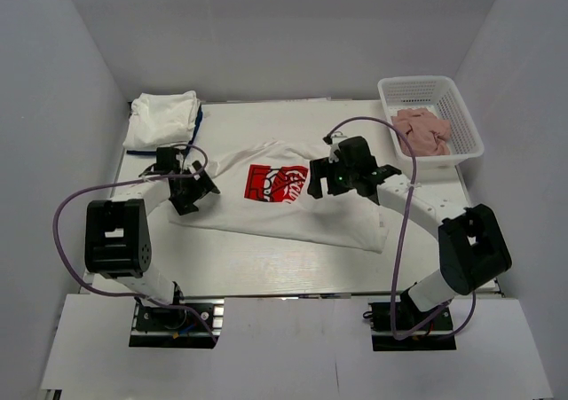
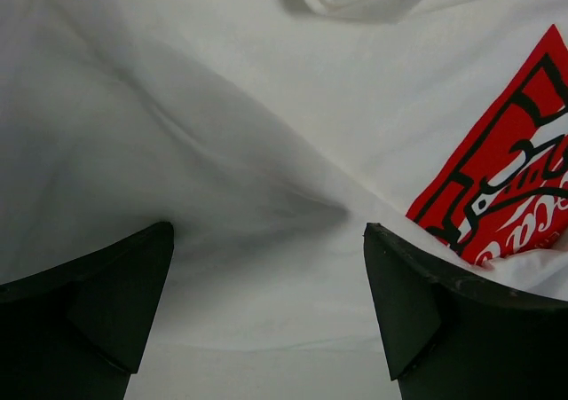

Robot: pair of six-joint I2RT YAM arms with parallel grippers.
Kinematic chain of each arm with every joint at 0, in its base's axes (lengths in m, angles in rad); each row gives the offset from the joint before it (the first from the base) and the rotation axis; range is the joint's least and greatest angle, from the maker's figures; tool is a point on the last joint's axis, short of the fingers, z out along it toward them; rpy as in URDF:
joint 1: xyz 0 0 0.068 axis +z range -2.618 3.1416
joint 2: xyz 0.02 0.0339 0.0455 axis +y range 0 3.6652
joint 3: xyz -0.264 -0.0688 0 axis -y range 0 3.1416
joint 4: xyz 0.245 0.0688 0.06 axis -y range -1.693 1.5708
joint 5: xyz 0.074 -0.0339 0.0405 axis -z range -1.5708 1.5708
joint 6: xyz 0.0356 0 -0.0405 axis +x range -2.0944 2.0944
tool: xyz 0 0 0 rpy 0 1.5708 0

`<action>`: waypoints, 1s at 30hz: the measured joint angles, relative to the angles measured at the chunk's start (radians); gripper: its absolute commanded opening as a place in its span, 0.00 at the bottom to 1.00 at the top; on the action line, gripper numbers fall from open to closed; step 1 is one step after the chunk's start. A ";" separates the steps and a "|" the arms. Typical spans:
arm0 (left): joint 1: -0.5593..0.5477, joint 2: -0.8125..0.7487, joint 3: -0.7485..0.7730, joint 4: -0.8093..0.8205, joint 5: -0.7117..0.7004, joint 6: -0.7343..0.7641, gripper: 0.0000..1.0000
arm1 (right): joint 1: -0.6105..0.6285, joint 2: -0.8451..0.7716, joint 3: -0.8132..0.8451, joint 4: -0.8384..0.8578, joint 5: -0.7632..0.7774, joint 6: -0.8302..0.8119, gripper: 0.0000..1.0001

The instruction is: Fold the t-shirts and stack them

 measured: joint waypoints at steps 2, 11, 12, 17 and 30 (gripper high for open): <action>-0.001 -0.013 -0.031 0.032 0.002 -0.022 1.00 | 0.000 -0.018 -0.010 0.004 0.008 0.004 0.90; -0.016 -0.063 -0.091 0.061 -0.075 -0.076 1.00 | -0.001 -0.056 -0.051 0.026 0.042 0.007 0.90; -0.016 -0.083 -0.111 0.057 -0.082 -0.084 1.00 | -0.001 -0.064 -0.056 0.024 0.049 0.006 0.90; -0.016 -0.183 -0.161 -0.067 -0.124 -0.104 1.00 | -0.002 -0.093 -0.063 0.023 0.082 0.004 0.90; -0.016 -0.021 0.252 -0.157 -0.172 0.011 0.95 | -0.047 -0.076 0.015 0.023 0.193 0.002 0.90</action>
